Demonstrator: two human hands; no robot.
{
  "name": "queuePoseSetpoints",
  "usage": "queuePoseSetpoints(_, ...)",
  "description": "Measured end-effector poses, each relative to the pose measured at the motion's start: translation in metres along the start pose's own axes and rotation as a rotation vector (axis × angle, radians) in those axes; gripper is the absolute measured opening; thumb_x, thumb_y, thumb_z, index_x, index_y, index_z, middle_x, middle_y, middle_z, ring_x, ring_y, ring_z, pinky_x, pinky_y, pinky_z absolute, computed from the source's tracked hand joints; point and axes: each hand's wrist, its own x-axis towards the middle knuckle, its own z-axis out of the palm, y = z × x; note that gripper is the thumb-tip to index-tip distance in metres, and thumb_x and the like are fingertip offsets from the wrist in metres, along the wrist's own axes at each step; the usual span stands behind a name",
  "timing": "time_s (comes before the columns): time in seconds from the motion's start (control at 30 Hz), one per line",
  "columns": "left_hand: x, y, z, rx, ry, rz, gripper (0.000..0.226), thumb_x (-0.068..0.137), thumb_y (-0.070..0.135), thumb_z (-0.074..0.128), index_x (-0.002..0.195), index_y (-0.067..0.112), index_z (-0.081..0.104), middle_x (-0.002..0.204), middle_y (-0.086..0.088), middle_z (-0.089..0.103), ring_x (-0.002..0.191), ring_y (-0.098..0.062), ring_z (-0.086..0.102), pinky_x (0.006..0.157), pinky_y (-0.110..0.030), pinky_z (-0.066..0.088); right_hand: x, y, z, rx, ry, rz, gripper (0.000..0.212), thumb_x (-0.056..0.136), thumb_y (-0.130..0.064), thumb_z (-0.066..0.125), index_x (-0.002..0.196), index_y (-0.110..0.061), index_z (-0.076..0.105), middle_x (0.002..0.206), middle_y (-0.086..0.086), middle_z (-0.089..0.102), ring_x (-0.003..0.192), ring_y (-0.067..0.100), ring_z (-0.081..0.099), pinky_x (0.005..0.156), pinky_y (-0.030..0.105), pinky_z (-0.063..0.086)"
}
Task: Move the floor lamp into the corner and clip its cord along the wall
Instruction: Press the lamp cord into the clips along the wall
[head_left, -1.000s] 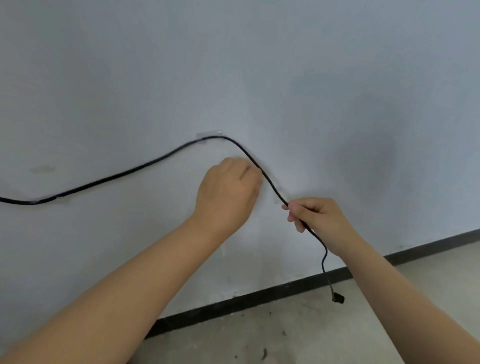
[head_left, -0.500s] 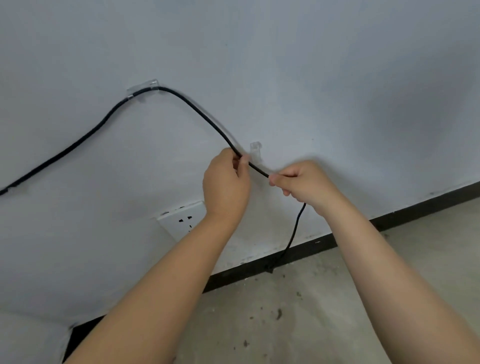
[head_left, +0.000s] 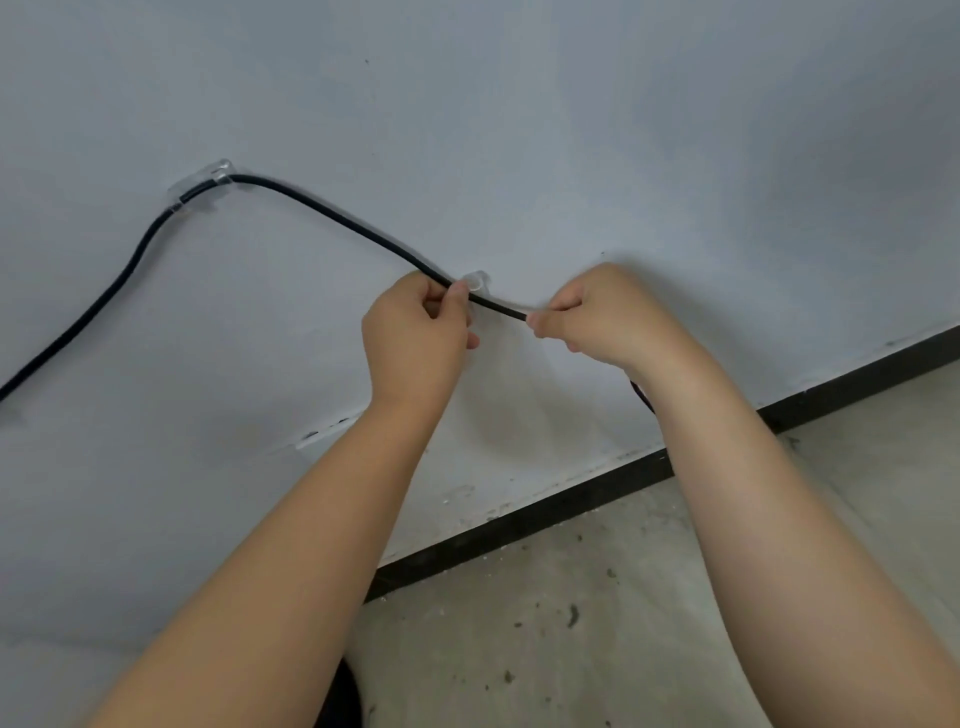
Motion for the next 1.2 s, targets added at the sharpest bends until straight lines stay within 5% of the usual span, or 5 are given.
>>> queuePoseSetpoints(0.27,-0.002,0.011,-0.001,0.112,0.032,0.092,0.028,0.087,0.008,0.045,0.068,-0.009,0.055,0.070,-0.030,0.062,0.070,-0.037,0.063,0.068,-0.047,0.050,0.007,0.012,0.003,-0.026,0.084,-0.052,0.033,0.086,-0.025,0.054,0.062,-0.002,0.049,0.061,0.017,0.040,0.057,0.022,0.036,0.053,0.026,0.026)
queuePoseSetpoints(0.43,0.000,0.011,-0.002,0.235,-0.007,0.155,0.040,0.088,0.008,0.047,0.050,0.014,0.035,0.046,0.002,0.035,0.045,-0.012,0.032,0.049,-0.032,0.021,0.004,0.022,0.014,0.049,0.062,-0.091,0.040,0.090,-0.021,0.049,0.088,0.018,0.057,0.070,0.034,0.050,0.062,0.021,0.040,0.054,0.026,0.029)
queuePoseSetpoints(0.67,0.001,-0.002,-0.016,0.304,-0.064,0.263,0.016,0.087,0.006,0.048,0.085,0.002,0.063,0.063,0.002,0.052,0.065,-0.020,0.047,0.059,-0.025,0.035,-0.001,0.027,0.063,0.020,0.202,-0.172,0.034,0.090,-0.015,0.046,0.072,0.009,0.060,0.074,0.031,0.065,0.074,0.040,0.060,0.070,0.042,0.048)
queuePoseSetpoints(1.0,-0.058,-0.108,-0.027,0.266,-0.101,-0.096,0.019,0.089,0.004,0.046,0.096,0.004,0.064,0.084,-0.010,0.062,0.072,-0.019,0.048,0.068,-0.025,0.037,-0.002,0.035,0.084,-0.226,0.066,-0.194,0.023,0.087,-0.010,0.048,0.073,0.005,0.060,0.073,0.022,0.060,0.071,0.030,0.054,0.057,0.031,0.036)
queuePoseSetpoints(1.2,-0.111,-0.165,-0.013,0.240,-0.211,-0.288,0.020,0.088,0.003,0.047,0.102,0.002,0.062,0.105,-0.018,0.067,0.093,-0.032,0.059,0.079,-0.030,0.045,-0.015,0.059,0.101,0.139,-0.124,0.075,0.016,0.088,-0.006,0.050,0.075,-0.003,0.060,0.076,0.012,0.061,0.060,0.012,0.059,0.058,0.020,0.054)
